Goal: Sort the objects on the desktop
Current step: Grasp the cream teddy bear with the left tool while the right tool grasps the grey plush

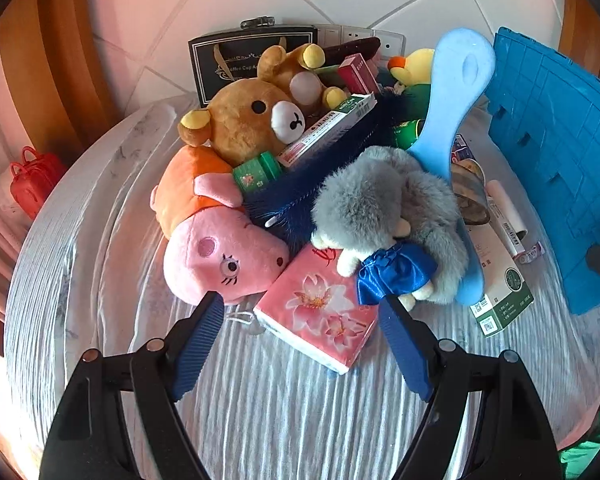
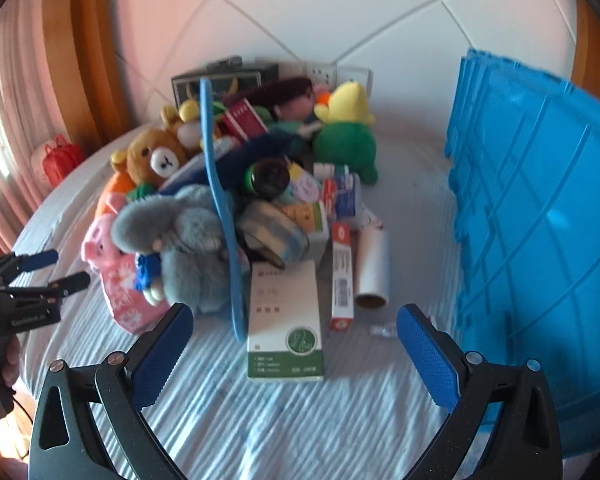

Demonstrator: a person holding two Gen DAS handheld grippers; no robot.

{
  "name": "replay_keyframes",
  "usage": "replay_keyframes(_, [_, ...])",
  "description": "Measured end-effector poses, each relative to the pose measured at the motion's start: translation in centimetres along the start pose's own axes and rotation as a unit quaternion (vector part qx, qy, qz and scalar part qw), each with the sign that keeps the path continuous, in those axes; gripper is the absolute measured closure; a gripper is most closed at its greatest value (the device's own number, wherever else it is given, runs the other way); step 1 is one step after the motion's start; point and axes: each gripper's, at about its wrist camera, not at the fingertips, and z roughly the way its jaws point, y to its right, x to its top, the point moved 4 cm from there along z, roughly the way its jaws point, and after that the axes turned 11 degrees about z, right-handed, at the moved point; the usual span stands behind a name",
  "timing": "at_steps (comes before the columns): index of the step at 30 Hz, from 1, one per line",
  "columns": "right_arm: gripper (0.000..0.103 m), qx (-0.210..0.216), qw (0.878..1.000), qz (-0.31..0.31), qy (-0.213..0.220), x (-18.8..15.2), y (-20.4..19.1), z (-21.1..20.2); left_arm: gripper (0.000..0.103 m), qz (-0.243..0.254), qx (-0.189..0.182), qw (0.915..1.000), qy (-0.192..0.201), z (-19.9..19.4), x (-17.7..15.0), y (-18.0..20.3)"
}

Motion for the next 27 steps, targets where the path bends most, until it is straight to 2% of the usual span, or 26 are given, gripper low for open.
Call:
replay_keyframes(4, [0.0,-0.022,0.999,0.027,-0.025,-0.3,1.2,2.1,0.024,0.009,-0.015,0.9997,-0.014,2.2,1.3,1.1])
replay_keyframes(9, [0.0,-0.029,0.998,0.038,-0.035,0.0,2.1,3.7,0.024,0.001,-0.03,0.9993,-0.02,5.0,3.1,2.1])
replay_keyframes(12, [0.0,-0.018,0.998,0.049,-0.035,0.7,2.2,4.5,0.036,0.006,-0.045,0.9986,-0.026,6.8,3.6,2.9])
replay_keyframes(13, [0.0,-0.016,0.998,0.05,-0.037,0.9,2.1,4.8,0.046,0.001,-0.056,0.998,-0.028,7.4,3.6,3.1])
replay_keyframes(15, [0.0,-0.011,0.998,0.044,-0.042,1.1,1.7,5.3,0.053,-0.004,-0.063,0.9976,-0.028,7.7,3.5,3.2])
replay_keyframes(16, [0.0,-0.005,0.998,0.039,-0.046,1.3,1.2,5.6,0.066,-0.004,-0.071,0.9972,-0.022,7.5,3.5,3.2])
replay_keyframes(17, [0.0,0.001,0.998,0.032,-0.049,1.3,0.7,5.9,0.072,-0.001,-0.078,0.9968,-0.019,7.2,3.4,3.1])
replay_keyframes(21, [0.0,0.033,0.997,0.007,-0.064,1.8,-2.2,6.6,0.079,0.013,-0.038,0.9992,-0.007,5.6,3.0,1.1])
replay_keyframes(22, [0.0,0.049,0.997,0.003,-0.067,1.9,-3.0,6.8,0.09,0.011,-0.035,0.9993,-0.008,5.4,2.7,0.5])
replay_keyframes(24, [0.0,0.072,0.995,-0.007,-0.07,2.2,-4.7,7.0,0.09,0.004,-0.035,0.9993,-0.012,5.2,2.2,-0.5])
replay_keyframes(26, [0.013,0.088,0.993,-0.02,-0.076,2.3,-6.4,7.4,0.09,0.004,-0.044,0.9989,-0.011,5.2,1.9,-0.8])
replay_keyframes(27, [0.027,0.095,0.992,-0.031,-0.08,2.3,-7.4,7.7,0.09,0.001,-0.05,0.9987,-0.01,5.2,2.0,-0.7])
